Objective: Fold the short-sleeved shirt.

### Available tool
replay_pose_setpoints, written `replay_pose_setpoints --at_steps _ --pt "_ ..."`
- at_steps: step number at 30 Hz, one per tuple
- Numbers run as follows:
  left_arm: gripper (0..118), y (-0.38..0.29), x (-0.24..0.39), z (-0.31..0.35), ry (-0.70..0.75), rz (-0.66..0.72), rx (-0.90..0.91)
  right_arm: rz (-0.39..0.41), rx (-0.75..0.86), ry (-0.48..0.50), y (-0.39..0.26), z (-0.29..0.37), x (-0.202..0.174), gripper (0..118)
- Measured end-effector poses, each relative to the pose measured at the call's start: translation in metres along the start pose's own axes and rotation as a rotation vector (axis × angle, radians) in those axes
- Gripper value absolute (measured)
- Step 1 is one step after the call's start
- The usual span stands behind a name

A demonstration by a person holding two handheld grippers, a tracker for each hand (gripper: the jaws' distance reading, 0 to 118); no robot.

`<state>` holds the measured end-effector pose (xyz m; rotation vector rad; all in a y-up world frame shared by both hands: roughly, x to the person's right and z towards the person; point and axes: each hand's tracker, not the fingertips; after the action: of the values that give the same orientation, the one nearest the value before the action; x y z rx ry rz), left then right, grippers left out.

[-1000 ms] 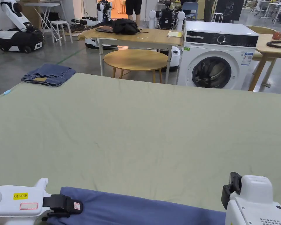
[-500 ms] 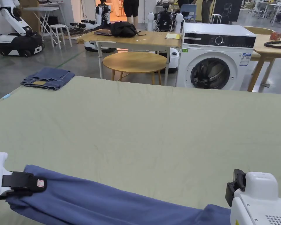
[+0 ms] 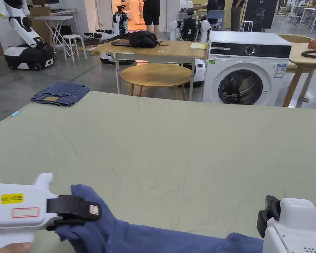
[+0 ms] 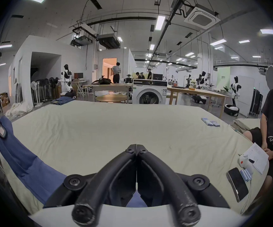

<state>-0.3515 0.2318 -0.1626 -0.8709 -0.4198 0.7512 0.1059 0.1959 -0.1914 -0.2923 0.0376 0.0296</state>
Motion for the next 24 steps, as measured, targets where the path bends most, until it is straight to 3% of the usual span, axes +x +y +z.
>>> replay_pose_setpoints --at_steps 9,15,19,24 --pt "2 -0.018 0.022 -0.135 0.170 -0.051 -0.208 -0.020 -0.033 -0.027 -0.008 0.002 0.014 0" --pt "3 -0.036 0.017 -0.190 0.311 -0.055 -0.275 -0.014 -0.059 -0.041 -0.014 0.003 0.018 0" --pt "36 -0.040 0.018 -0.194 0.297 -0.048 -0.275 -0.008 -0.069 -0.045 -0.016 0.003 0.019 0" --pt "48 -0.038 0.038 -0.183 0.254 -0.095 -0.298 -0.003 -0.073 -0.040 -0.016 0.005 0.018 0"
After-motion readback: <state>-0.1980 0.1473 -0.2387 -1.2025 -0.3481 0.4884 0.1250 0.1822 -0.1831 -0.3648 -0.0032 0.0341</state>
